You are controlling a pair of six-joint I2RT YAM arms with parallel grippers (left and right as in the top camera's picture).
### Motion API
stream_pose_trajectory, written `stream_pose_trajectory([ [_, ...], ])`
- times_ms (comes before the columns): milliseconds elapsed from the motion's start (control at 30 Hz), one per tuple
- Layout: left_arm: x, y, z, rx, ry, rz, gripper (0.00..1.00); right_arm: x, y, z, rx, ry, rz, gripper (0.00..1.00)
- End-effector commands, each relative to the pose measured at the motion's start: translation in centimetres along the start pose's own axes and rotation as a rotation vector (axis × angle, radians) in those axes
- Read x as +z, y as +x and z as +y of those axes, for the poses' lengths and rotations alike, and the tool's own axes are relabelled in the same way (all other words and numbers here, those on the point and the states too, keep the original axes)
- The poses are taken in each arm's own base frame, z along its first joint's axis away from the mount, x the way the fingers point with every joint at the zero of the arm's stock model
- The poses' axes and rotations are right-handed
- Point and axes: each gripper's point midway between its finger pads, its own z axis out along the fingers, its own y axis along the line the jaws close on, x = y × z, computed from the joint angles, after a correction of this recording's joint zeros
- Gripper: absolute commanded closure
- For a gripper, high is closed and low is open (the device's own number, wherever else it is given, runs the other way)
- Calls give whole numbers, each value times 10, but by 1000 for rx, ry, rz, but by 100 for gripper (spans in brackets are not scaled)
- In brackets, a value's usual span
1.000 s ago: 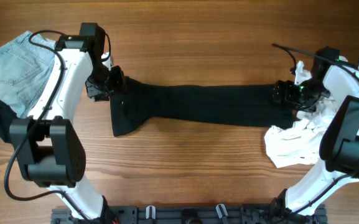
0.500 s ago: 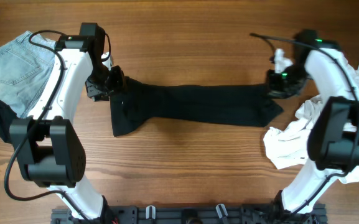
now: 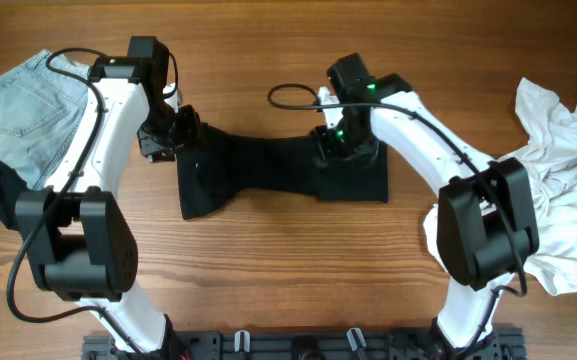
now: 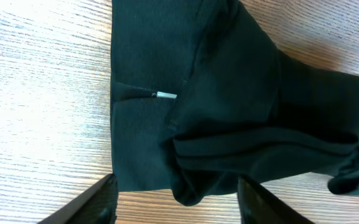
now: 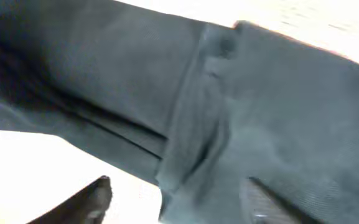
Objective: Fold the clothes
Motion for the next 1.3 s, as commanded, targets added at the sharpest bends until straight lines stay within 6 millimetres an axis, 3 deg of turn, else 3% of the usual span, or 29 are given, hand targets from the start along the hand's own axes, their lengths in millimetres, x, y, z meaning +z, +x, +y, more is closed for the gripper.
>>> stream_pose_trajectory([
  [0, 3, 4, 3, 0, -16, 16, 36, -4, -5, 6, -10, -17, -19, 23],
  [133, 11, 5, 11, -1, -52, 14, 31, -30, -16, -23, 45, 40, -91, 24],
  [267, 43, -5, 20, 3, -65, -48, 20, -83, -24, -51, 112, 61, -215, 19],
  [567, 111, 15, 20, 17, 45, -68, 16, -86, -18, -60, 140, 66, -201, 17],
  [600, 115, 19, 17, 19, 71, -64, 20, -86, -17, -60, 142, 66, -197, 17],
  [633, 116, 20, 13, 22, 99, -64, 32, -86, -16, -60, 142, 66, -195, 17],
  [733, 116, 18, 6, 27, 132, -69, 82, -86, -16, -60, 143, 66, -193, 17],
  [767, 111, 12, 8, 20, 131, -86, 96, -86, -14, -62, 145, 76, -188, 17],
  [867, 85, -14, 27, -40, 109, -144, 96, -89, -13, -80, 176, 183, -194, 17],
  [1000, 20, -47, 82, -166, -39, -222, 96, -97, -10, -110, 256, 288, -208, 13],
  [1067, -15, -51, 87, -193, -52, -229, 96, -102, -9, -126, 296, 295, -215, 11],
  [1133, -39, -40, 62, -155, -15, -184, 96, -107, -6, -140, 321, 303, -218, 10],
  [1267, -27, -6, -23, 33, 26, -107, 96, -107, -3, -144, 333, 304, -212, 9],
])
